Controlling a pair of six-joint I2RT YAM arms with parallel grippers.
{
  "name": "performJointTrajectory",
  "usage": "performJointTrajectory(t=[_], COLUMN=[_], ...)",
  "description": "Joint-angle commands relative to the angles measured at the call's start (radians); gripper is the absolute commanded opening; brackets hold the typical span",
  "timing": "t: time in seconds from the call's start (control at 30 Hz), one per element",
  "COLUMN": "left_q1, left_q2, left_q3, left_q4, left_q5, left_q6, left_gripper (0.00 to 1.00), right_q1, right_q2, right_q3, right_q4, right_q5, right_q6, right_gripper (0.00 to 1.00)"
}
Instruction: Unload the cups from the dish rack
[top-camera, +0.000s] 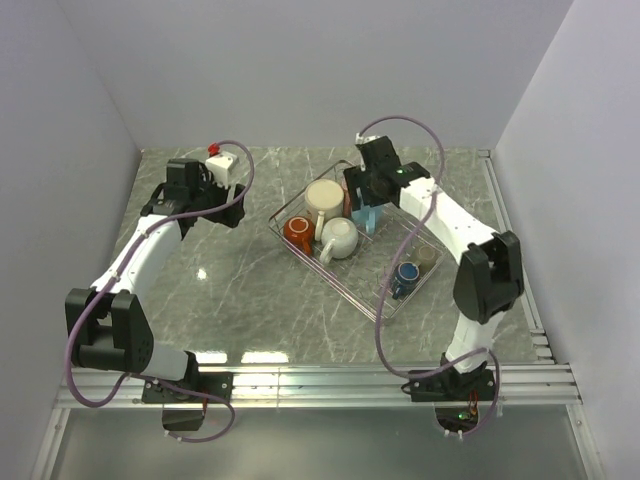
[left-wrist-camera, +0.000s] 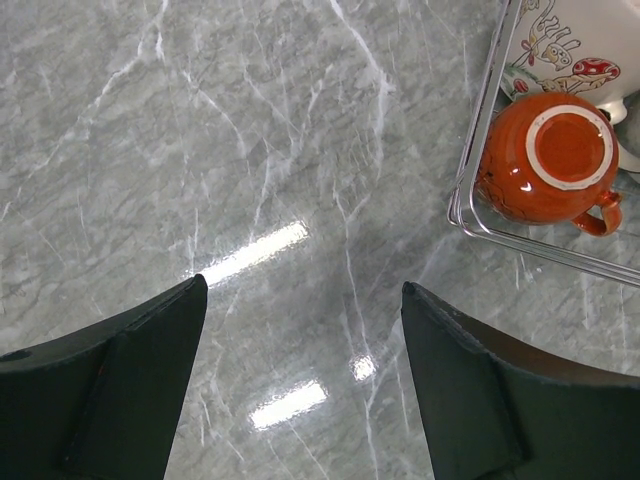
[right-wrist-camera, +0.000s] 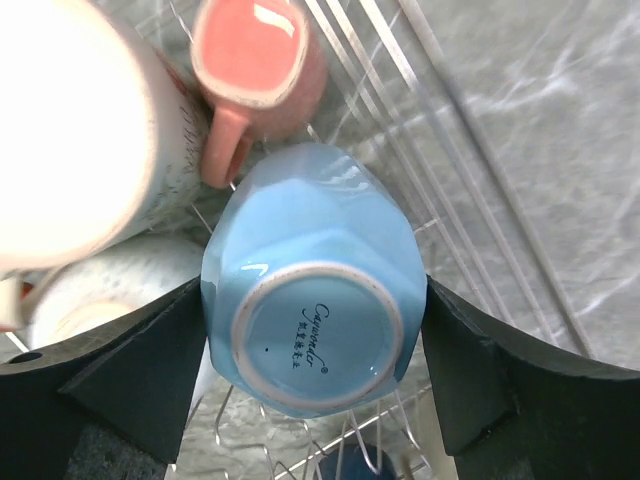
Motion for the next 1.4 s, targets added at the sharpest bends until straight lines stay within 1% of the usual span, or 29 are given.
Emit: performJointTrajectory(t=[0.0, 0.17, 0.27, 0.3, 0.37, 0.4, 0.43, 0.47, 0.5, 0.53, 0.57, 0.6, 0.63, 0.7, 0.73, 0.77, 0.8, 0.83, 0.9, 0.93, 1.03, 1.13, 1.27, 1.37], left_q1=[0.002, 0.002, 0.002, 0.002, 0.002, 0.002, 0.002, 0.002, 0.002, 0.002, 0.002, 0.002, 0.002, 0.002, 0.002, -0.001, -0.004, -0.009, -0.030, -0.038, -0.067, -0.093, -0.122, -0.122], left_q2=[-0.015, -0.023, -0.026, -0.023, -0.009, -0.003, 0.003, 0.013, 0.014, 0.014, 0.008, 0.007, 0.000, -0.015, -0.019, -0.033, -0.041, -0.049, -0.066, -0.067, -0.049, -0.030, 0.009, 0.022], left_q3=[0.050, 0.058, 0.093, 0.105, 0.171, 0.200, 0.231, 0.292, 0.320, 0.346, 0.388, 0.409, 0.427, 0.470, 0.478, 0.487, 0.487, 0.484, 0.476, 0.478, 0.492, 0.484, 0.525, 0.541], left_q4=[0.000, -0.011, -0.029, -0.036, -0.080, -0.100, -0.124, -0.144, -0.184, -0.198, -0.204, -0.213, -0.212, -0.192, -0.145, -0.117, -0.085, -0.007, 0.059, 0.082, 0.144, 0.214, 0.227, 0.253], left_q5=[0.025, 0.032, 0.033, 0.035, 0.025, 0.028, 0.047, 0.071, 0.097, 0.129, 0.218, 0.263, 0.365, 0.462, 0.505, 0.592, 0.625, 0.651, 0.718, 0.738, 0.785, 0.809, 0.823, 0.841], left_q6=[0.011, 0.008, -0.001, -0.004, -0.021, -0.027, -0.038, -0.044, -0.049, -0.055, -0.073, -0.084, -0.115, -0.164, -0.242, -0.277, -0.314, -0.389, -0.452, -0.504, -0.581, -0.642, -0.658, -0.682], left_gripper=[0.84, 0.84, 0.83, 0.82, 0.80, 0.78, 0.75, 0.74, 0.73, 0.73, 0.73, 0.73, 0.74, 0.75, 0.75, 0.75, 0.76, 0.76, 0.77, 0.77, 0.80, 0.81, 0.81, 0.80], right_q1=[-0.004, -0.004, -0.004, -0.004, -0.004, -0.002, -0.005, -0.004, -0.004, -0.002, -0.002, -0.002, -0.002, -0.001, 0.001, 0.001, 0.001, 0.014, 0.034, 0.051, 0.073, 0.103, 0.128, 0.140], right_q2=[-0.141, -0.191, -0.260, -0.308, -0.363, -0.419, -0.447, -0.473, -0.521, -0.543, -0.564, -0.599, -0.615, -0.648, -0.656, -0.662, -0.665, -0.665, -0.659, -0.653, -0.632, -0.600, -0.563, -0.531], right_q3=[-0.012, -0.018, -0.030, -0.036, -0.071, -0.088, -0.122, -0.142, -0.162, -0.185, -0.234, -0.260, -0.307, -0.358, -0.402, -0.421, -0.436, -0.455, -0.470, -0.487, -0.498, -0.487, -0.483, -0.472], right_q4=[0.172, 0.203, 0.253, 0.276, 0.364, 0.405, 0.491, 0.537, 0.589, 0.699, 0.759, 0.819, 0.937, 1.055, 1.174, 1.230, 1.282, 1.362, 1.434, 1.499, 1.596, 1.646, 1.688, 1.703], right_q5=[0.056, 0.096, 0.096, 0.091, 0.062, 0.053, 0.041, 0.022, -0.019, -0.042, -0.059, -0.088, -0.097, -0.113, -0.133, -0.145, -0.156, -0.160, -0.159, -0.156, -0.154, -0.165, -0.165, -0.202], right_q6=[0.000, 0.010, 0.038, 0.049, 0.093, 0.107, 0.142, 0.161, 0.176, 0.211, 0.234, 0.257, 0.308, 0.358, 0.407, 0.432, 0.455, 0.492, 0.512, 0.524, 0.559, 0.572, 0.599, 0.627], right_gripper=[0.00, 0.00, 0.00, 0.00, 0.00, 0.00, 0.00, 0.00, 0.00, 0.00, 0.00, 0.00, 0.00, 0.00, 0.00, 0.00, 0.00, 0.00, 0.00, 0.00, 0.00, 0.00, 0.00, 0.00])
